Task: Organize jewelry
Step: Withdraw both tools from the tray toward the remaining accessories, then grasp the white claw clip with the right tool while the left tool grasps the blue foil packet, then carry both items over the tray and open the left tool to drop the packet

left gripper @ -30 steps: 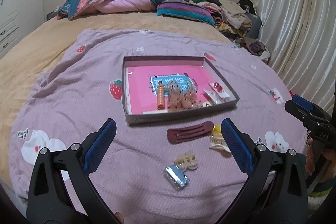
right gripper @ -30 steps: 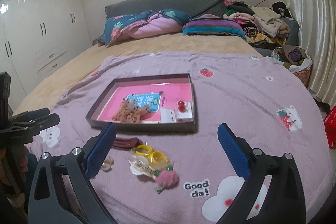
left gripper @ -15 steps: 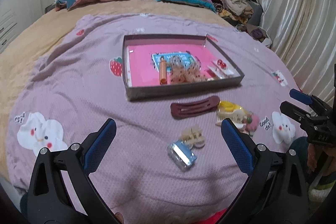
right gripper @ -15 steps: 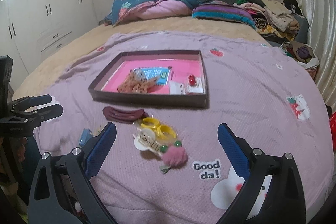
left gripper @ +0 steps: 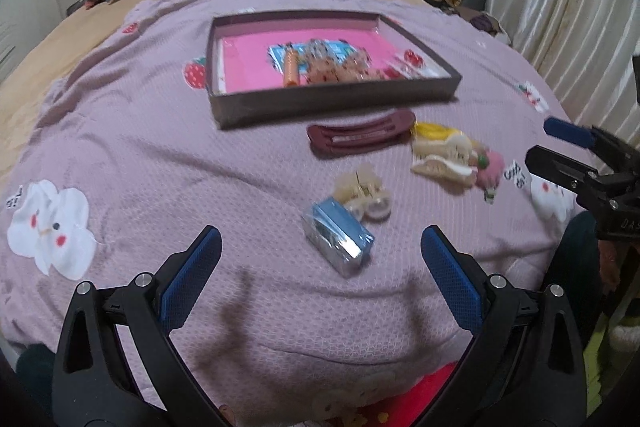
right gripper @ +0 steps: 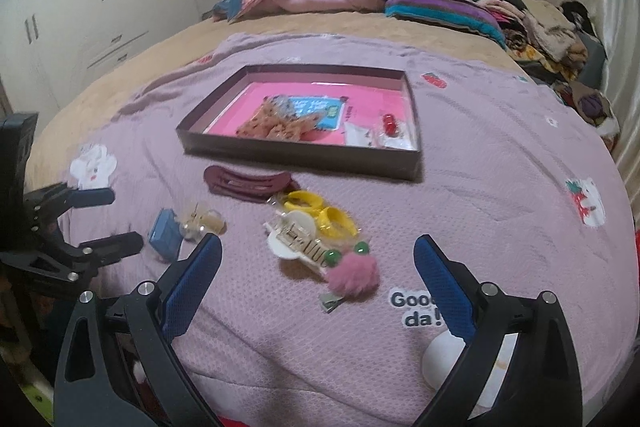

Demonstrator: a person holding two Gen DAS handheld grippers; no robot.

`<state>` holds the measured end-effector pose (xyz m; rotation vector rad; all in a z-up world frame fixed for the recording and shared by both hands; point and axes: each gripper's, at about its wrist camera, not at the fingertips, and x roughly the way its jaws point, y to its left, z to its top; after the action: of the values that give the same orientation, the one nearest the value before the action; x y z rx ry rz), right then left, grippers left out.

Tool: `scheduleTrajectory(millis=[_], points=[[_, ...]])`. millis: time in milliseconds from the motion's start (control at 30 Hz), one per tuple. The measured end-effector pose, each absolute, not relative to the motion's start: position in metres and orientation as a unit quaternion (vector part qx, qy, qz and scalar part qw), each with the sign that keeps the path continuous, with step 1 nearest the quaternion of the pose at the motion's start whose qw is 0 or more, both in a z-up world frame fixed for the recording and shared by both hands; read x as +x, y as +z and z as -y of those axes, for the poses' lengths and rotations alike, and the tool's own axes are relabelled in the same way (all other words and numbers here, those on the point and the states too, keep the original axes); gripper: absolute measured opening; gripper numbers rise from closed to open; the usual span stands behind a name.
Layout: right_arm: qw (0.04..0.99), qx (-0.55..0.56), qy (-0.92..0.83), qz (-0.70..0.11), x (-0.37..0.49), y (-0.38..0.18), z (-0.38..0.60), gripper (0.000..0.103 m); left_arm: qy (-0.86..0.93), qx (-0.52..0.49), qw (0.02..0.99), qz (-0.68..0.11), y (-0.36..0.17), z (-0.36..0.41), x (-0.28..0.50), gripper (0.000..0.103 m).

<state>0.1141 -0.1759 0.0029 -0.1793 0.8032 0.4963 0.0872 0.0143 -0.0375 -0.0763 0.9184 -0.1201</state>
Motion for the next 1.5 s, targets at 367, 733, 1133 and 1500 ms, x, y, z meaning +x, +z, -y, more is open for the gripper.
scheduleTrajectory(millis=[367, 733, 1133, 1500], points=[[0.854, -0.148, 0.274, -0.416, 0.120, -0.029, 0.147, 0.057, -0.075, -0.048, 0.877, -0.473, -0.064, -0.012, 0.097, 0.059], [0.842, -0.172, 0.274, -0.432, 0.152, -0.051, 0.136, 0.049, -0.074, -0.060, 0.875, -0.475, -0.071, -0.014, 0.105, 0.059], [0.829, -0.133, 0.305, -0.451, 0.181, -0.059, 0.128, 0.033, -0.074, -0.074, 0.873, -0.476, -0.077, -0.020, 0.116, 0.048], [0.825, -0.089, 0.347, -0.437, 0.168, -0.047, 0.126, 0.022, -0.077, -0.087, 0.879, -0.462, -0.068, -0.033, 0.110, 0.037]])
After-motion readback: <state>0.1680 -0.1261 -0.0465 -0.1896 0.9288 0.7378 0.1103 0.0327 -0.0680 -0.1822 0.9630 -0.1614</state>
